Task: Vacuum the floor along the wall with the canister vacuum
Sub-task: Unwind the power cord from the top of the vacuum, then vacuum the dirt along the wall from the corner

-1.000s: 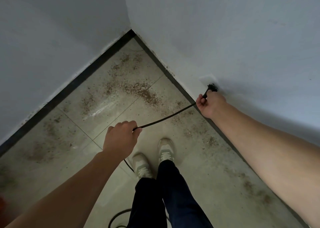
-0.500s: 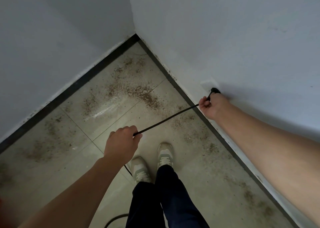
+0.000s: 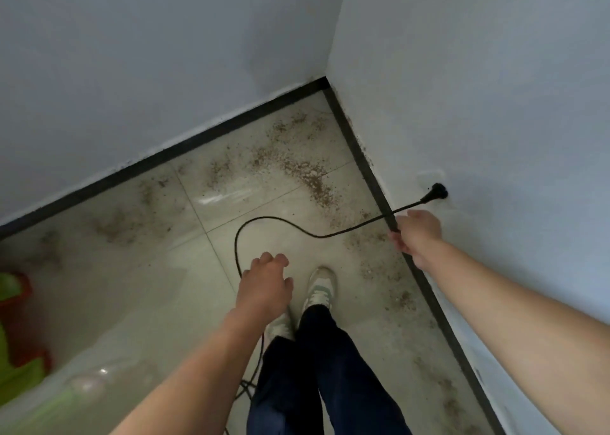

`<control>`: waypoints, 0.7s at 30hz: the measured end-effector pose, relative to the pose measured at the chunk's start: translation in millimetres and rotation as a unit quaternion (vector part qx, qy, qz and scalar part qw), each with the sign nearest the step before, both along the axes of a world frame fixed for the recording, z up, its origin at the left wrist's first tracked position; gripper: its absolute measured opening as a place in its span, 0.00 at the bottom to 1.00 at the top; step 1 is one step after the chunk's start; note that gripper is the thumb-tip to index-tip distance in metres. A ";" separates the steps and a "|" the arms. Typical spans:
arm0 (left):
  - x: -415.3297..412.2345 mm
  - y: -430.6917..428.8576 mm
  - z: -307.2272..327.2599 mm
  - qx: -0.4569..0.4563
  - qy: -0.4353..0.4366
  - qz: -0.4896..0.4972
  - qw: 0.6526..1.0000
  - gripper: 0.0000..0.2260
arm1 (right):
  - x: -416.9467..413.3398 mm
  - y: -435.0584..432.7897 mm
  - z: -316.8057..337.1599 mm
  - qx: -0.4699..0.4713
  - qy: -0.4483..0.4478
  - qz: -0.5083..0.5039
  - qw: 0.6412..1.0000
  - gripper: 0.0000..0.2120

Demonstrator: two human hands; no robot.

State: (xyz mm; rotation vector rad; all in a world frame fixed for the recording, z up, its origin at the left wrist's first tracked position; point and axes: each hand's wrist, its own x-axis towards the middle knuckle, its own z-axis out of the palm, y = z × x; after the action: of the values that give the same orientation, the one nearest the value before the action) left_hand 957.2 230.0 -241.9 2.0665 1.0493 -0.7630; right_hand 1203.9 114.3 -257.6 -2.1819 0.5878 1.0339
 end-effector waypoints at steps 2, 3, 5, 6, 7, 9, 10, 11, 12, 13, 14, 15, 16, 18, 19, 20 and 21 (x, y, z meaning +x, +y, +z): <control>-18.8 -0.3 13.2 0.005 0.005 0.037 0.999 0.17 | -25.7 3.5 9.6 0.000 -0.004 0.058 0.998 0.12; -29.1 -0.3 19.2 0.012 0.009 0.051 0.999 0.16 | -37.8 5.2 13.0 -0.002 -0.003 0.086 0.996 0.12; -51.3 -1.0 30.2 0.024 0.019 0.079 0.996 0.16 | -62.0 6.6 18.0 -0.007 0.005 0.143 0.990 0.14; -63.5 -2.1 35.5 0.028 0.022 0.096 0.995 0.16 | -74.3 6.6 20.6 -0.010 0.011 0.171 0.985 0.14; -76.1 -3.8 40.7 0.030 0.022 0.116 0.993 0.16 | -86.6 6.4 23.6 -0.012 0.017 0.198 0.980 0.14; -102.3 -10.9 51.9 0.032 0.017 0.156 0.987 0.16 | -110.4 5.3 31.2 -0.016 0.026 0.256 0.966 0.14; -116.4 -16.6 58.1 0.032 0.014 0.177 0.984 0.16 | -122.7 4.4 36.8 -0.021 0.027 0.290 0.956 0.14; -131.0 -23.7 65.0 0.034 0.013 0.195 0.980 0.16 | -135.0 3.4 43.4 -0.026 0.026 0.327 0.944 0.13; -145.3 -31.4 71.9 0.038 0.012 0.212 0.976 0.15 | -147.7 2.0 50.8 -0.029 0.022 0.365 0.930 0.13; -160.4 -40.5 79.2 0.042 0.011 0.228 0.973 0.15 | -161.3 0.2 58.2 -0.029 0.015 0.407 0.913 0.13; -176.0 -50.1 86.4 0.047 0.009 0.246 0.968 0.15 | -175.5 -2.0 65.7 -0.027 0.003 0.453 0.891 0.13; -192.0 -61.1 94.0 0.053 0.005 0.263 0.963 0.15 | -189.9 -4.6 74.0 -0.025 -0.011 0.500 0.865 0.12; -209.1 -73.8 102.6 0.059 0.002 0.279 0.958 0.15 | -205.3 -8.0 83.5 -0.025 -0.026 0.546 0.837 0.12; -247.6 -105.7 122.9 0.073 0.000 0.309 0.948 0.15 | -242.0 -17.8 106.4 -0.022 -0.050 0.625 0.779 0.12; -268.2 -125.0 134.9 0.076 0.001 0.326 0.942 0.14 | -262.5 -24.5 118.8 -0.020 -0.054 0.654 0.754 0.11; -289.5 -145.9 147.9 0.077 0.005 0.347 0.935 0.14 | -284.3 -32.5 132.2 -0.017 -0.053 0.679 0.732 0.11; -310.6 -167.4 161.8 0.078 0.010 0.369 0.926 0.14 | -306.4 -40.8 146.1 -0.014 -0.050 0.703 0.709 0.11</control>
State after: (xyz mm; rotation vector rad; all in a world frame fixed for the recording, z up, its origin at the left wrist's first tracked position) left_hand 646.5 62.5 -80.1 1.5767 1.7883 -0.3128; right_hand 897.5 73.5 -111.5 -2.4993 -1.4139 1.4970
